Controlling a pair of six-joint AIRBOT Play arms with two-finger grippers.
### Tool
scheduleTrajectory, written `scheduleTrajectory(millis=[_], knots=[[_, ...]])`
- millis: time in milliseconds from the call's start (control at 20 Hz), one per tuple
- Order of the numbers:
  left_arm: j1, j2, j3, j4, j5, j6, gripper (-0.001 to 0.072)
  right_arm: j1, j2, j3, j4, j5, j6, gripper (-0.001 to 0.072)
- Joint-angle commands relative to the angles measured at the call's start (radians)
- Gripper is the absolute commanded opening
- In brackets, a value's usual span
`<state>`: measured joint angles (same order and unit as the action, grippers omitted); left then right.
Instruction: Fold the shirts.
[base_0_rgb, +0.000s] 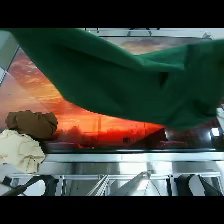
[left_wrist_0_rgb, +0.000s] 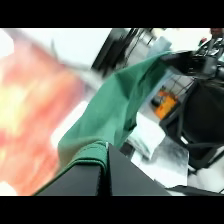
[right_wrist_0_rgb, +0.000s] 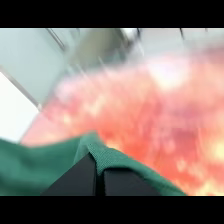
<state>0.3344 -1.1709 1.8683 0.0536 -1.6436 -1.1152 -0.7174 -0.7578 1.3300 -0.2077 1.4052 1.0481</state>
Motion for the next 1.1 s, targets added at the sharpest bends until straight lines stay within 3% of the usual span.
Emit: scheduleTrajectory(millis=[0,150,300,450,650,750,1050], knots=[[0.147,0.144,-0.002,-0.091,-0.005,0.021,0.0019,-0.014,0.026,0.169,0.088,-0.017,0.002,0.0025],[0.247,0.169,-0.125,-0.090,-0.037,-0.011,0.0020,0.023,-0.025,0.212,0.085,-0.056,0.024,0.0025],[0.253,0.114,-0.254,-0.081,-0.023,0.045,0.0020,0.114,-0.115,0.210,-0.027,-0.117,0.024,0.0025],[0.163,-0.044,-0.324,0.008,0.007,0.105,0.0020,0.315,-0.290,0.209,-0.192,-0.147,0.021,0.0025],[0.030,-0.358,-0.329,0.176,0.087,0.165,0.0020,0.515,-0.560,0.209,-0.344,-0.294,0.021,0.0025],[-0.001,-0.563,-0.257,0.227,0.105,0.171,0.0019,0.562,-0.704,0.209,-0.354,-0.377,0.021,0.0025],[-0.011,-1.106,0.204,0.263,0.119,0.032,0.0016,0.575,-1.015,0.211,-0.330,-0.623,-0.009,0.0025]])
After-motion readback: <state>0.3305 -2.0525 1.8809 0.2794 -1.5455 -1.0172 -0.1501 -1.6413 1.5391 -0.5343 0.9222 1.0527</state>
